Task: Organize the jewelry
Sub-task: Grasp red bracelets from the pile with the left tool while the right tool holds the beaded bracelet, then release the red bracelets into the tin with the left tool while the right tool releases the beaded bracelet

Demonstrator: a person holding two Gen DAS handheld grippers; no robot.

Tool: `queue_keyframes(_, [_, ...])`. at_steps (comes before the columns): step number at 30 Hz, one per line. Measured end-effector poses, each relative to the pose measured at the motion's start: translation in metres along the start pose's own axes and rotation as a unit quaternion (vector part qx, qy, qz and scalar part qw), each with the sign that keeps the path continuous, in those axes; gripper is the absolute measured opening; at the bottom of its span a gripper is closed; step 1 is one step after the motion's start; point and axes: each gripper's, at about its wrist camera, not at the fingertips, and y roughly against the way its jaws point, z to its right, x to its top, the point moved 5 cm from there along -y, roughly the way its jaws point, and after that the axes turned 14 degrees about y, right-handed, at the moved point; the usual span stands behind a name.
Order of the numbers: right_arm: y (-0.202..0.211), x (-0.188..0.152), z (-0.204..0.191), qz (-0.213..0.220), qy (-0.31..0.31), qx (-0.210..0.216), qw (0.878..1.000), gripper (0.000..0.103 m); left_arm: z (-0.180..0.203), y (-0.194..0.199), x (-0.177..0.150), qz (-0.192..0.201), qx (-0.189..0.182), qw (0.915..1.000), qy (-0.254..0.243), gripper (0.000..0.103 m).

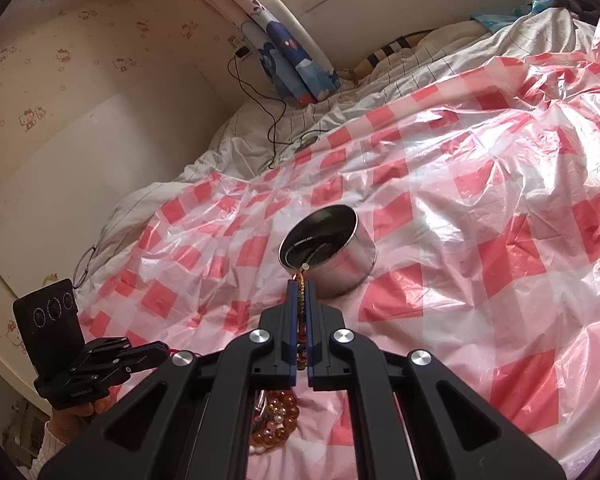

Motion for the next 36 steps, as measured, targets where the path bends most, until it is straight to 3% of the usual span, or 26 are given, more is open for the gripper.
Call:
queue_keyframes(6, [0.012,0.008,0.011,0.029,-0.025,-0.001,0.999,0.004,0.018,-0.009,0.041,0.035,-0.005,0.9993,0.014,0.002])
queue_keyframes(17, [0.019,0.011,0.024,0.038,-0.046,-0.005,0.998,0.004,0.019,-0.083,0.113,0.053,0.022,0.9977,0.036,0.003])
queue_keyframes(25, [0.020,0.010,0.026,0.039,-0.058,0.005,0.998,0.004,-0.013,-0.130,0.115,0.030,0.023,0.9957,0.084,0.003])
queue_keyframes(26, [0.019,0.010,0.027,0.038,-0.058,0.006,0.998,0.004,-0.019,-0.137,0.113,0.022,0.038,0.9951,0.088,0.003])
queue_keyframes(30, [0.016,0.009,0.029,0.032,-0.063,0.003,0.997,0.004,-0.041,-0.166,0.099,-0.022,0.172,0.9833,0.055,0.004])
queue_keyframes(32, [0.016,0.008,0.030,0.030,-0.064,0.001,0.998,0.004,-0.042,-0.162,0.097,-0.025,0.178,0.9824,0.049,0.012])
queue_keyframes(34, [0.015,0.008,0.029,0.029,-0.062,-0.001,0.998,0.004,-0.040,-0.148,0.098,-0.014,0.164,0.9849,0.053,0.031])
queue_keyframes(35, [0.014,0.008,0.029,0.028,-0.061,-0.002,0.998,0.004,-0.040,-0.140,0.098,-0.007,0.157,0.9857,0.060,0.049])
queue_keyframes(36, [0.013,0.008,0.028,0.028,-0.060,-0.002,0.998,0.004,-0.040,-0.130,0.099,0.004,0.159,0.9849,0.068,0.060])
